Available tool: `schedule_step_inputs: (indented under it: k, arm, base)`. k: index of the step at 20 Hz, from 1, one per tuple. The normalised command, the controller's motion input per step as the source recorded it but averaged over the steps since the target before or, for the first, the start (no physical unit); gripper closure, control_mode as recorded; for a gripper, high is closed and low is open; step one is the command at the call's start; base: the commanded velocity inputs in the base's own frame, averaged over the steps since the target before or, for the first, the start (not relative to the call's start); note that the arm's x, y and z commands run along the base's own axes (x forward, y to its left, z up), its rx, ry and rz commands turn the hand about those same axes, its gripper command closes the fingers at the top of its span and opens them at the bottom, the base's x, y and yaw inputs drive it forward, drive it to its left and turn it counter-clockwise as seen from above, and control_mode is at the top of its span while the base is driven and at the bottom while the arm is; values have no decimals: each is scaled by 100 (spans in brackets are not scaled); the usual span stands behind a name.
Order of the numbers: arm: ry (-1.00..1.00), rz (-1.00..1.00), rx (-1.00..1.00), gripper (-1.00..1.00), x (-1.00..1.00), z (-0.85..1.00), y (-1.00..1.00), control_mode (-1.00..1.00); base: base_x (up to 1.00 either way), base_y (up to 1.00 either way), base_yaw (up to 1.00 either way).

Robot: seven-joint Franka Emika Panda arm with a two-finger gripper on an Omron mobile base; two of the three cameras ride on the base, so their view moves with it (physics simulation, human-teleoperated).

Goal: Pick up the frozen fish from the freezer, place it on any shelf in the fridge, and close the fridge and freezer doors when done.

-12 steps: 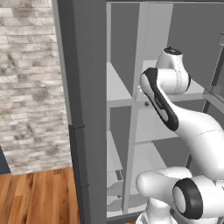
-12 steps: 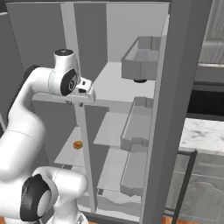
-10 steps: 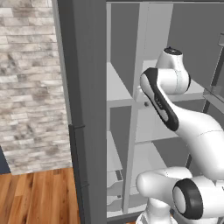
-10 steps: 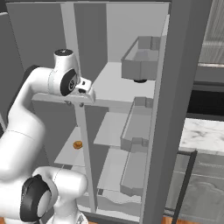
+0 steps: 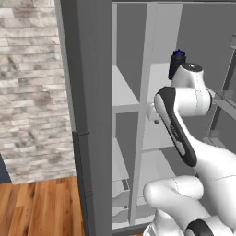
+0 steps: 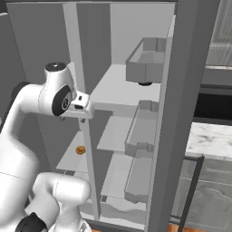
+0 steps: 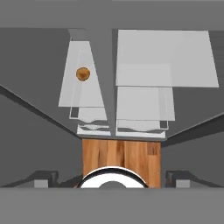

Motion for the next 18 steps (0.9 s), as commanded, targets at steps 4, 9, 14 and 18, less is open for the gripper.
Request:
schedule_step_inputs:
  k: [4, 9, 14, 18]
  arm:
    - [-23, 0, -4, -100, -43, -19, 0, -100]
    - [-11, 0, -1, -100, -19, -4, 0, -100]
    - [0, 0, 0, -100, 0, 0, 0, 100]
    - [0, 0, 0, -100, 0, 0, 0, 100]
  base:
    - [0, 0, 0]
    - [0, 0, 0]
    - [0, 7, 0]
    - [0, 30, 0]
